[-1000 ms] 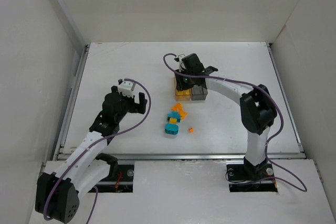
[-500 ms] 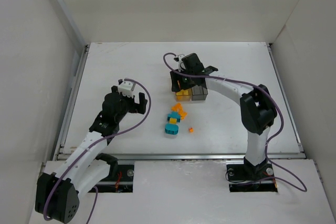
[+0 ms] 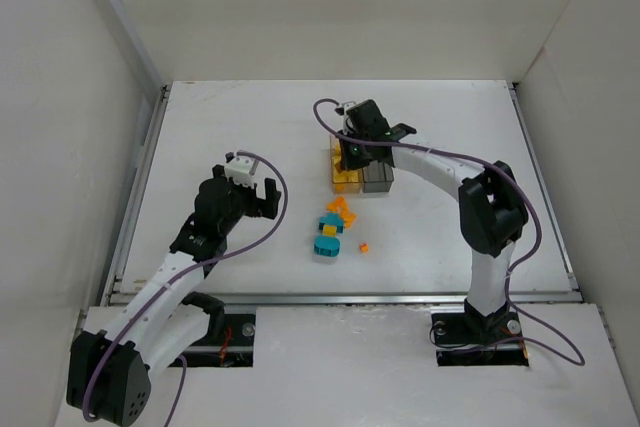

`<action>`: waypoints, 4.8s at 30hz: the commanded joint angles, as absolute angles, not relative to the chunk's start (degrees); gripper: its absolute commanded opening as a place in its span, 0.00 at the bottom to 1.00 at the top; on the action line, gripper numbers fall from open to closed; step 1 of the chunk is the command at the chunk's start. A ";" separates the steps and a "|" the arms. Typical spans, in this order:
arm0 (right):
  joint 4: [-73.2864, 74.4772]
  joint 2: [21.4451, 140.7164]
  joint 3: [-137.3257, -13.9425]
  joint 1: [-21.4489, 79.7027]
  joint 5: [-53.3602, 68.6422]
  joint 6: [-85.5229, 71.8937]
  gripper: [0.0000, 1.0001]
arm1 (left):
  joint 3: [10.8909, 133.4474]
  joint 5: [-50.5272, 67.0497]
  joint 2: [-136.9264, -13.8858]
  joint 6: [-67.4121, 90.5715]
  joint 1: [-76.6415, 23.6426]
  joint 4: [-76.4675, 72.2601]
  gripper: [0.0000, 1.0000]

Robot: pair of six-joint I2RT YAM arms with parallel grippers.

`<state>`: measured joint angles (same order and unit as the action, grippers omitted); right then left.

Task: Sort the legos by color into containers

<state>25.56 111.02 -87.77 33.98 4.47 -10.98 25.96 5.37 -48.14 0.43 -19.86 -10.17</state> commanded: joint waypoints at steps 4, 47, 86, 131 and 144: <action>27.86 109.07 -91.32 33.93 2.20 -12.13 0.61 | 25.58 5.98 -46.85 0.09 -20.13 -12.83 0.96; 10.90 99.14 -87.28 20.75 47.55 -26.37 0.79 | 57.91 42.36 -90.43 -32.88 -28.04 -36.83 0.99; 26.28 93.42 -85.87 12.22 20.83 -13.37 0.78 | 64.42 28.31 -105.03 -28.56 -31.28 -39.11 0.02; 27.25 87.79 -53.79 54.58 -12.65 -35.24 0.51 | 36.56 -2.81 -60.39 1.93 -30.23 -8.96 1.00; 27.51 92.64 -54.40 54.58 -15.29 -35.07 0.51 | 34.37 -2.81 -56.16 1.41 -30.23 -9.49 1.00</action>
<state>29.19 91.68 -53.63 54.46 -13.50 -35.40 34.83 -2.63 -57.98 0.54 -30.26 -7.70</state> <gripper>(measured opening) 0.511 0.997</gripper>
